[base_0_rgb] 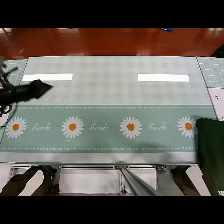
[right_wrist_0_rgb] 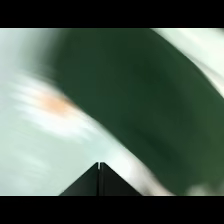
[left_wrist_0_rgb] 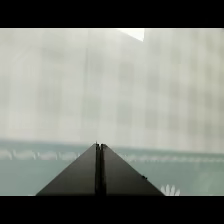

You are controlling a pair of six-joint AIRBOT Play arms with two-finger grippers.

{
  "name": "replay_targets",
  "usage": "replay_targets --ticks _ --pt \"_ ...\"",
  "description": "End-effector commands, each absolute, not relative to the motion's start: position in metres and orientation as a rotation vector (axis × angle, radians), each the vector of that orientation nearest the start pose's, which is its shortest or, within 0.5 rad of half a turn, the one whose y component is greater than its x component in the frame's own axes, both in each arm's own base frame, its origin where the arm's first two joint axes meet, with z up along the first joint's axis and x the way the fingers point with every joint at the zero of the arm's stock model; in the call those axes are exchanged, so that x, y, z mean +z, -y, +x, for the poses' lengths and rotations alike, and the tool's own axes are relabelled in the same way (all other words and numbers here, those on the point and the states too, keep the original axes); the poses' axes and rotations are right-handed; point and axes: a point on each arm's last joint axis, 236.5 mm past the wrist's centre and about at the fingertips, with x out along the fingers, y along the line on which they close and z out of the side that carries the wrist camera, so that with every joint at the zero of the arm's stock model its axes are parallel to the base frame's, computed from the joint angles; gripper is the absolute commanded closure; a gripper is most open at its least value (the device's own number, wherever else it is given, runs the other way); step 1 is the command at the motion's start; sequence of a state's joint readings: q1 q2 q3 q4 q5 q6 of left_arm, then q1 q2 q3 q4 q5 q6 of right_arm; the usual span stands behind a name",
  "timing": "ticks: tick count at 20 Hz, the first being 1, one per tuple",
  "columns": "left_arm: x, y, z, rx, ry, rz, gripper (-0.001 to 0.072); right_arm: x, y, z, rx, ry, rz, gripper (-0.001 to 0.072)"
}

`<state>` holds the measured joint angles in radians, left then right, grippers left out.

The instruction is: Fold the shirts.

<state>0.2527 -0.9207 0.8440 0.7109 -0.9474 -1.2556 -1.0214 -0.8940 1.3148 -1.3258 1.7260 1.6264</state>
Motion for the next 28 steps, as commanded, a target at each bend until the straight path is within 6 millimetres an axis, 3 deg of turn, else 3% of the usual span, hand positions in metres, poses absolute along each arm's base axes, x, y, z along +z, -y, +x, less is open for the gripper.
replay_targets --ticks 1,2,3,4,5,6,8,10,11,13,28 --pt "0.189 0.036 0.408 -0.327 -0.672 -0.564 0.0689 0.277 0.114 0.340 -0.120 -0.627 0.695 0.0690" --pt "0.211 0.052 0.416 -0.375 -0.644 -0.533 0.0689 0.291 0.072 0.376 -0.002 -0.582 0.605 0.0691" --pt "0.224 0.077 0.420 -0.438 -0.643 -0.492 0.0689 0.286 0.023 0.401 0.098 -0.597 0.499 0.0691" --pt "0.222 0.101 0.420 -0.478 -0.682 -0.443 0.0689 0.261 -0.018 0.415 0.155 -0.673 0.372 0.0691" --pt "0.205 0.120 0.417 -0.491 -0.744 -0.359 0.0689 0.223 -0.048 0.421 0.168 -0.790 0.219 0.0691" --pt "0.178 0.128 0.413 -0.471 -0.813 -0.258 0.0688 0.177 -0.062 0.419 0.120 -0.934 0.065 0.0692" --pt "0.109 0.126 0.406 -0.369 -0.956 -0.139 0.0687 0.098 -0.058 0.413 -0.013 -1.139 -0.161 0.0693" --pt "0.059 0.135 0.394 -0.344 -1.054 -0.176 0.0687 0.023 -0.058 0.386 -0.055 -1.346 -0.172 0.0693" --pt "0.048 0.137 0.389 -0.344 -1.084 -0.175 0.0687 0.003 -0.060 0.375 -0.059 -1.397 -0.135 0.0693" --pt "0.042 0.135 0.385 -0.342 -1.101 -0.164 0.0687 -0.008 -0.062 0.372 -0.055 -1.407 -0.087 0.0692" --pt "0.042 0.136 0.384 -0.344 -1.106 -0.165 0.0687 -0.007 -0.060 0.370 -0.062 -1.413 -0.096 0.0691"
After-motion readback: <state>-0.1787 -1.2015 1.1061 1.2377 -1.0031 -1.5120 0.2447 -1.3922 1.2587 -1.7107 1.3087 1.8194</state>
